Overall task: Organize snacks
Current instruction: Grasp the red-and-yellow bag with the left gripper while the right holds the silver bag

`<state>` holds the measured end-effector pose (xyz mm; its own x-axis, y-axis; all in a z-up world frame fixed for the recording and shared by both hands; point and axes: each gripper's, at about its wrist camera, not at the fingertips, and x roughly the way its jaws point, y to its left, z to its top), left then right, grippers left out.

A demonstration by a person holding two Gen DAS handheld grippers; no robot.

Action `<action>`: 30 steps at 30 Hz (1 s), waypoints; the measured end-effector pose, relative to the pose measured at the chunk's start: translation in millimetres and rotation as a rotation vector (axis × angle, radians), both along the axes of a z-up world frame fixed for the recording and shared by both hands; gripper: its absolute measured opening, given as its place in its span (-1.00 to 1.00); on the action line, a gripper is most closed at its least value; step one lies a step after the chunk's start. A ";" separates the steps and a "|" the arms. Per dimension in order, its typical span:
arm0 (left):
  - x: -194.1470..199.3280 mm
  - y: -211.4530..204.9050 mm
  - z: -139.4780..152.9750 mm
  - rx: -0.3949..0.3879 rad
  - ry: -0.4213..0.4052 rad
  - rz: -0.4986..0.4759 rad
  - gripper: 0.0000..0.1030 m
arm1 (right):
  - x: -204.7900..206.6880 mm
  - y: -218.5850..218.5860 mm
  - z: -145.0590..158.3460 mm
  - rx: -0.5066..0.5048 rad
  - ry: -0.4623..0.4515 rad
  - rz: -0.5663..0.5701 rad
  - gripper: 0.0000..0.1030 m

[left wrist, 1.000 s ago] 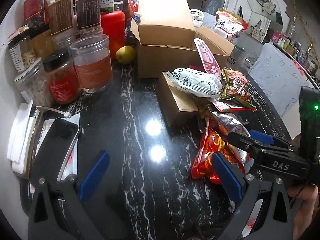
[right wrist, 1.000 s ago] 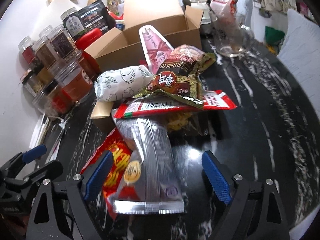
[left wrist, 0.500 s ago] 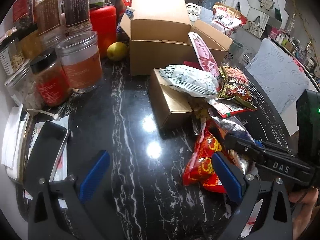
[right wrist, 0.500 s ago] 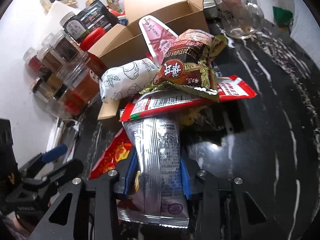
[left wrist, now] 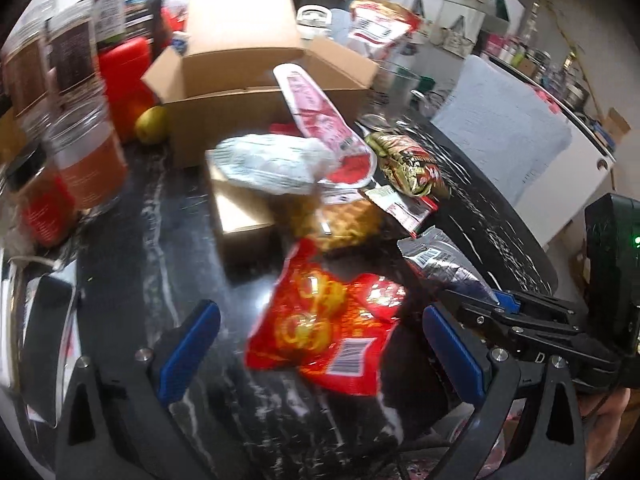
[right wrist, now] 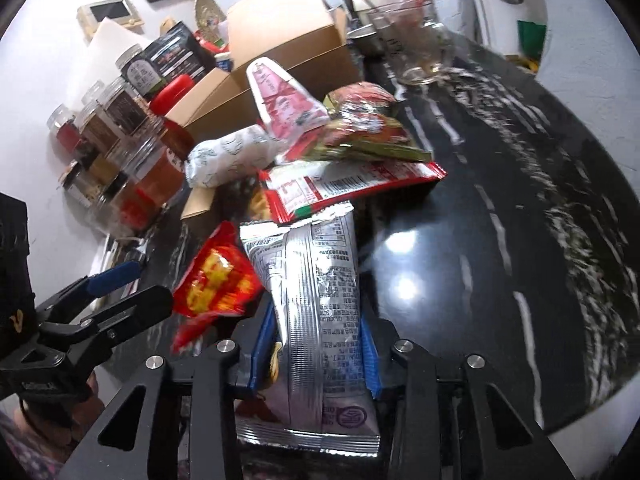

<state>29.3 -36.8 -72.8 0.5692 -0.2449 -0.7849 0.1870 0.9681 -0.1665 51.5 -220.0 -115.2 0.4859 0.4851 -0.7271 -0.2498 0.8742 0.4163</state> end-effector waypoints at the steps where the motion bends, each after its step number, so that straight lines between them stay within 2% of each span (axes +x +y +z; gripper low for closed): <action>1: 0.9 -3.2 -1.5 0.009 0.001 -0.010 1.00 | -1.2 -2.7 0.2 -0.003 -0.003 -0.009 -0.28; 5: 8.1 -11.2 -10.5 0.048 0.022 -0.033 1.00 | -6.5 -17.0 -0.5 0.009 -0.003 -0.039 -0.28; 10: 13.6 -13.5 -25.5 0.041 0.080 -0.059 1.00 | -10.7 -23.6 0.8 0.019 -0.014 -0.049 -0.28; 14: 16.6 -11.7 -37.0 0.069 0.097 -0.050 1.00 | -10.8 -21.8 -0.7 0.013 -0.016 -0.045 -0.28; 18: 21.1 -6.9 -53.0 0.062 0.146 -0.041 1.00 | -10.2 -19.5 -3.7 0.014 -0.006 -0.040 -0.28; 20: 18.6 -5.6 -53.3 0.102 0.111 -0.031 1.00 | -9.8 -18.5 -4.5 0.016 -0.002 -0.038 -0.28; 25: 19.6 -0.8 -55.5 0.087 0.096 -0.028 0.99 | -8.8 -17.9 -6.0 0.013 0.006 -0.040 -0.28; 26: 20.4 1.6 -55.0 0.082 0.085 -0.020 0.93 | -8.3 -17.5 -6.7 0.014 0.009 -0.039 -0.28; 28: 18.9 4.7 -51.9 0.085 0.056 -0.012 0.48 | -8.2 -16.2 -7.2 0.012 0.013 -0.038 -0.28; 30: 18.7 4.8 -50.0 0.083 0.039 -0.039 0.23 | -7.8 -14.8 -6.9 0.009 0.012 -0.036 -0.28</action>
<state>48.1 -32.0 -122.8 0.5286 -0.1998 -0.8250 0.2201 0.9709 -0.0941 43.6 -234.8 -122.1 0.4942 0.4739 -0.7288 -0.2132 0.8789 0.4268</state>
